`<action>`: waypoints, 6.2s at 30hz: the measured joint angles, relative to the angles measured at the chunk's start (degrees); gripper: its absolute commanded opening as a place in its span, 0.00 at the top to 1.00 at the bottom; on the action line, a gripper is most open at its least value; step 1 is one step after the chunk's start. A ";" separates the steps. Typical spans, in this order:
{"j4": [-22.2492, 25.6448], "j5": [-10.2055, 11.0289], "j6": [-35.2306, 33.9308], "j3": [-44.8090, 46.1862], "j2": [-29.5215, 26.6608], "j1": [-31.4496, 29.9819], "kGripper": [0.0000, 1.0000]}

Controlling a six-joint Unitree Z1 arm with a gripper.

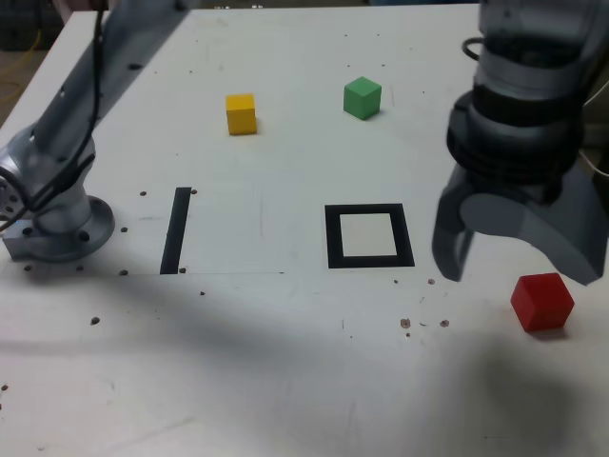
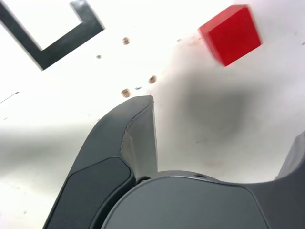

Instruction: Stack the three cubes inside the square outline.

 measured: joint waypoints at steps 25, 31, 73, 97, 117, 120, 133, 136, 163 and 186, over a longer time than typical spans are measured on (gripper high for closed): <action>0.10 1.08 0.66 -10.13 10.22 5.26 0.00; 0.10 0.59 0.66 -10.58 11.28 6.24 0.00; -0.01 -4.96 -2.37 -12.02 16.06 6.83 0.18; -0.16 -4.42 -2.01 -12.45 16.06 6.83 0.38; -0.99 -3.97 -1.54 -13.46 15.83 6.83 0.70; -0.92 -3.97 -1.80 -13.30 15.73 6.83 0.73; -0.66 -3.93 -2.74 -7.29 11.44 7.03 0.74; -0.58 -2.98 -2.80 -3.27 7.65 7.86 0.74; -15.81 -2.10 -1.93 40.60 -17.65 20.32 0.74; -30.98 -5.48 -2.79 54.68 -18.34 19.67 0.74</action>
